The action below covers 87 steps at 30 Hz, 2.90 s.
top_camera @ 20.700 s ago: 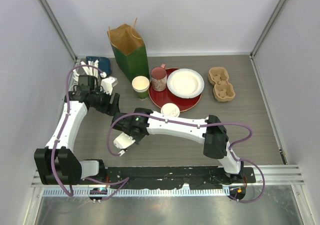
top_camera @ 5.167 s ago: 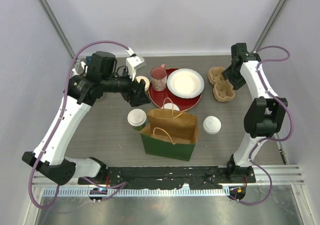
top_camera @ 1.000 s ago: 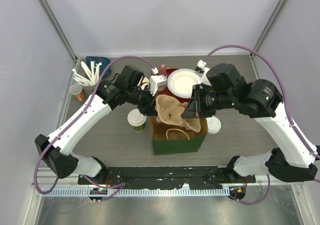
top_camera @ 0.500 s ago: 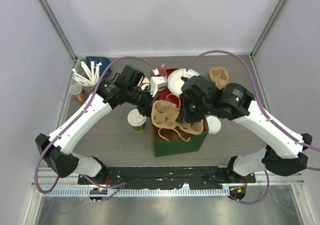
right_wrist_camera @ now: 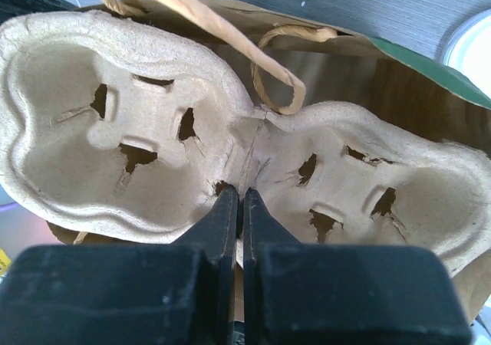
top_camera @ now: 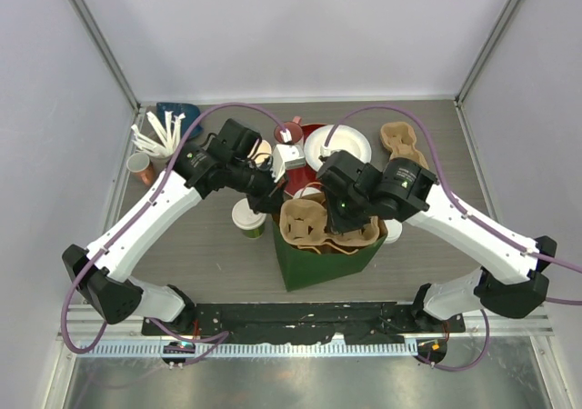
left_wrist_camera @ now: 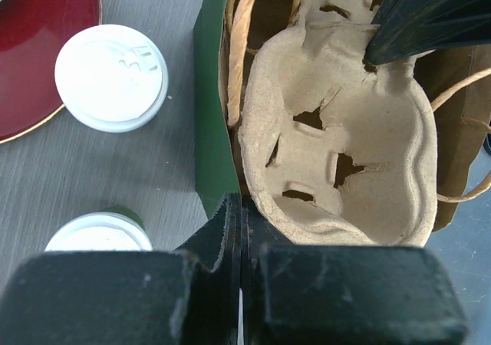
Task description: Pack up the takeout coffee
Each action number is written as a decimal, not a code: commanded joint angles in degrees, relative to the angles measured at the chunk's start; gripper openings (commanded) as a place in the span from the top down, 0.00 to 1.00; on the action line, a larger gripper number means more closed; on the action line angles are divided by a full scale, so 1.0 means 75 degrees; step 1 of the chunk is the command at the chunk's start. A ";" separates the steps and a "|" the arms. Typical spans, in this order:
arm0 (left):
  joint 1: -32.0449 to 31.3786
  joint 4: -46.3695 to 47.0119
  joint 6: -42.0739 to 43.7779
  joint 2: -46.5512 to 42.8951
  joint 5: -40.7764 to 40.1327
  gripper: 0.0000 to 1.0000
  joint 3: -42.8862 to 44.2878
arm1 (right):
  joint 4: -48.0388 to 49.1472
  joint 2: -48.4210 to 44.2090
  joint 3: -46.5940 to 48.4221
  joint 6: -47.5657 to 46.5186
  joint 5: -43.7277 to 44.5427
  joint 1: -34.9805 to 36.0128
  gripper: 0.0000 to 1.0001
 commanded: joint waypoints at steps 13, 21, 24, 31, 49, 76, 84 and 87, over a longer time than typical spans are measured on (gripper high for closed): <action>-0.0006 -0.0233 0.0700 -0.0320 0.0630 1.00 0.0672 | -0.1117 0.0543 -0.0557 -0.0850 0.0629 0.0193 0.99; -0.0006 -0.0046 0.0642 -0.0297 0.0373 1.00 0.0403 | -0.1117 0.0204 -0.0676 -0.0840 0.0828 0.0228 0.99; -0.0006 0.0048 0.0268 -0.0157 0.0044 1.00 0.0518 | -0.1117 0.0309 -0.0500 -0.0537 0.1142 0.0356 0.99; -0.0333 0.0247 -0.1441 0.0055 0.0091 1.00 0.0848 | -0.1117 0.1386 -0.0301 0.0214 0.2058 0.1294 0.99; -0.0240 0.0305 -0.1163 -0.0063 -0.0578 1.00 0.0449 | -0.1129 0.0367 -0.2034 0.2617 0.1976 0.1341 0.99; -0.0416 0.1640 -0.3785 -0.0367 -0.1501 1.00 -0.0148 | -0.0203 0.1281 -0.1532 0.3777 0.2528 0.1318 0.99; -0.0428 0.1888 -0.4469 -0.0508 -0.1339 1.00 -0.0664 | 0.0650 0.1645 -0.2150 0.2712 0.2435 0.1646 0.99; -0.0416 0.1888 -0.4247 -0.0496 -0.1479 1.00 -0.0571 | 0.1494 0.1399 -0.2701 0.2466 0.2141 0.1646 0.99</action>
